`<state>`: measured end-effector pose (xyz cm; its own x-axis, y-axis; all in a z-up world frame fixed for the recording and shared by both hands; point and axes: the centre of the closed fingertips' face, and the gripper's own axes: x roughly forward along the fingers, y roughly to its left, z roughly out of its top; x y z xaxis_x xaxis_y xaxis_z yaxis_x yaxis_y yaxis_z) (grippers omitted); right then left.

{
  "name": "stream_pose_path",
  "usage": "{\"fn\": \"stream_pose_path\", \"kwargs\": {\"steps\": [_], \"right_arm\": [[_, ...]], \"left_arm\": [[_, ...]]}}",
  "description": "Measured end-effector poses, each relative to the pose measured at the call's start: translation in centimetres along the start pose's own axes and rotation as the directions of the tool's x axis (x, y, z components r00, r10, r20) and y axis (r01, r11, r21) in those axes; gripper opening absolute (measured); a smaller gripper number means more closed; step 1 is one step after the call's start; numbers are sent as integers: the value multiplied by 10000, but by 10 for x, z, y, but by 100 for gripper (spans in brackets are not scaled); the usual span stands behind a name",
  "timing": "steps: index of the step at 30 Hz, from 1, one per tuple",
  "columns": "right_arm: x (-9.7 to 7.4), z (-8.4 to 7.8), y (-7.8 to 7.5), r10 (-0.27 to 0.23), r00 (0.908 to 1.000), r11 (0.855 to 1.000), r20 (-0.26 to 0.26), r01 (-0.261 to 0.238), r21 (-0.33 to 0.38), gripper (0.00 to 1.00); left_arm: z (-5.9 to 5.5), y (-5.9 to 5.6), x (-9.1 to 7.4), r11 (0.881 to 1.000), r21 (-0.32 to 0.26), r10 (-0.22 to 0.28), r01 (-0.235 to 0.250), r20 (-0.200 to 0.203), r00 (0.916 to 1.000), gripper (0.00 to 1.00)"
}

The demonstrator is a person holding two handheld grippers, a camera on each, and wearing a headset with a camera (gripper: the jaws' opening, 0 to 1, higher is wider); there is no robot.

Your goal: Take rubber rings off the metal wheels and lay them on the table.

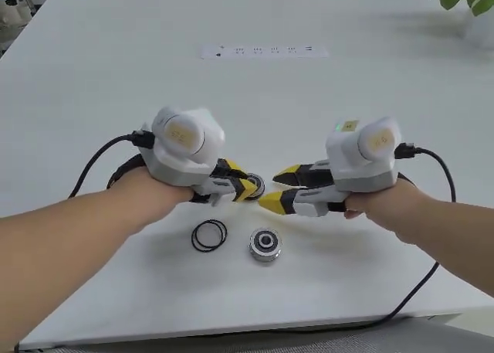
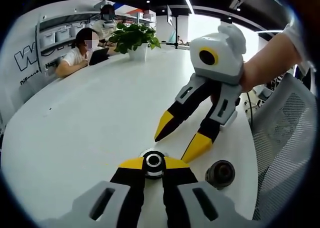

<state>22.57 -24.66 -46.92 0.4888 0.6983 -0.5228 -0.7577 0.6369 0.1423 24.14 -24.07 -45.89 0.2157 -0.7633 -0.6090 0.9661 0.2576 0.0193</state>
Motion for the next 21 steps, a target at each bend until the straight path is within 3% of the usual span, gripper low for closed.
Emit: {"fn": "stream_pose_path", "kwargs": {"steps": [21], "right_arm": [[16, 5, 0, -143, 9999, 9996, 70, 144, -232, 29]], "left_arm": [[1, -3, -1, 9996, -130, 240, -240, 3, 9997, 7]]}}
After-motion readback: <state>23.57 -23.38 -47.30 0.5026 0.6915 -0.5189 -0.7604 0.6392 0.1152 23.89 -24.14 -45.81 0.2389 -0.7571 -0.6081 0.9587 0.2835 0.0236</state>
